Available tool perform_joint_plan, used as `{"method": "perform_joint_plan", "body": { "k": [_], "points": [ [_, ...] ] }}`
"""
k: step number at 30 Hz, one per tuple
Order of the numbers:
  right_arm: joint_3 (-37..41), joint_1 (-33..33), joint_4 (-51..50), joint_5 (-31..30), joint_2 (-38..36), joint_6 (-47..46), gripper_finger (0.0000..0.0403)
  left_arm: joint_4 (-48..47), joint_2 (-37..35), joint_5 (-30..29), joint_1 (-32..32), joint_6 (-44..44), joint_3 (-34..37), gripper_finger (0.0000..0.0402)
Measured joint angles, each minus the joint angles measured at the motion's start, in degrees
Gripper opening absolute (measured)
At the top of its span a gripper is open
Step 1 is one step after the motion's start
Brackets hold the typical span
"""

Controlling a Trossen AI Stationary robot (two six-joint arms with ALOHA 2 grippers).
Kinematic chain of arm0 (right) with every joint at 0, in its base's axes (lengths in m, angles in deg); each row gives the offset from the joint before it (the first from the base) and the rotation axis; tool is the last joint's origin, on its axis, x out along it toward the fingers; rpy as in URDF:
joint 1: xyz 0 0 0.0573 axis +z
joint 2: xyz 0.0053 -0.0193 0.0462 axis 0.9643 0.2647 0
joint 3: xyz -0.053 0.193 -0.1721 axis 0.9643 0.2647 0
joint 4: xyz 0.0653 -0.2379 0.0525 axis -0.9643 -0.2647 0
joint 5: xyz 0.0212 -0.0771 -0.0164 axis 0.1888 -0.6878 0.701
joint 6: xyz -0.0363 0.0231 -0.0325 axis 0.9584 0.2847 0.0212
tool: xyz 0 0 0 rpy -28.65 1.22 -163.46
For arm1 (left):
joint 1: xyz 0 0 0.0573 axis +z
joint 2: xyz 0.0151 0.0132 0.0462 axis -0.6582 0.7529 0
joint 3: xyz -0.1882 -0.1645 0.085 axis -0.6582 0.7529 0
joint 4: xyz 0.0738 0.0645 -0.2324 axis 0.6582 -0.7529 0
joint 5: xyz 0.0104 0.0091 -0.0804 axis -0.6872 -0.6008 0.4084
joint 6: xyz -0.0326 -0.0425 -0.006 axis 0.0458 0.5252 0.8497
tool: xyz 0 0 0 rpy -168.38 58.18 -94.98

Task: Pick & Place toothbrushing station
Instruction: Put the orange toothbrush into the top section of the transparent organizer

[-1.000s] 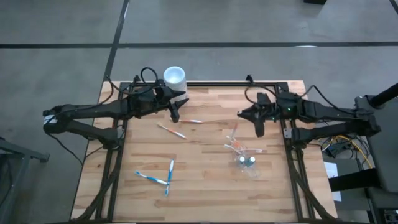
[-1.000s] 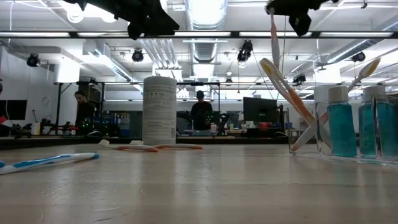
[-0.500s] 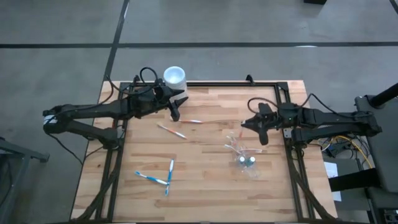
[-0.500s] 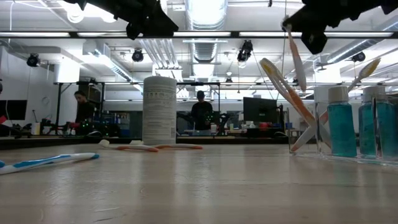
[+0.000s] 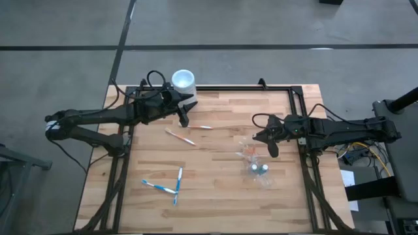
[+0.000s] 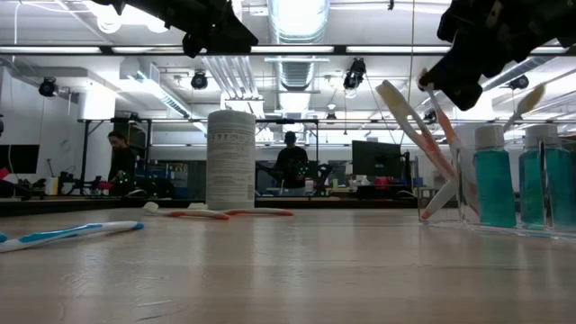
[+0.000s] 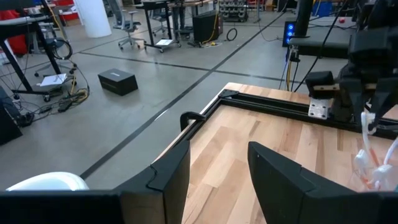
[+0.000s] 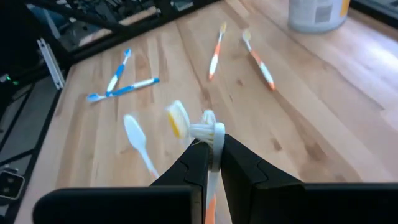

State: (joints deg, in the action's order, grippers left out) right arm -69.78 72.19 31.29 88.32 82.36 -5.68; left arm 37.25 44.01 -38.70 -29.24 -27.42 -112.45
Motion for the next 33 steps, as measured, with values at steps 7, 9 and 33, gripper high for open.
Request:
{"method": "perform_joint_plan", "body": {
  "k": [7,9,33],
  "points": [
    [2.12,-0.04,-0.48,4.23,0.09,0.11,0.0024,-0.02,0.00,-0.02,0.00,0.00,0.00,0.0167],
    [2.46,-0.03,-0.61,5.68,0.09,0.09,0.0025,-0.02,0.00,-0.02,0.00,0.00,0.00,0.0167],
    [1.53,-0.02,-0.55,6.39,0.11,-4.84,0.0062,-0.04,0.00,-0.03,0.00,0.04,0.00,0.0167]
  ]
}}
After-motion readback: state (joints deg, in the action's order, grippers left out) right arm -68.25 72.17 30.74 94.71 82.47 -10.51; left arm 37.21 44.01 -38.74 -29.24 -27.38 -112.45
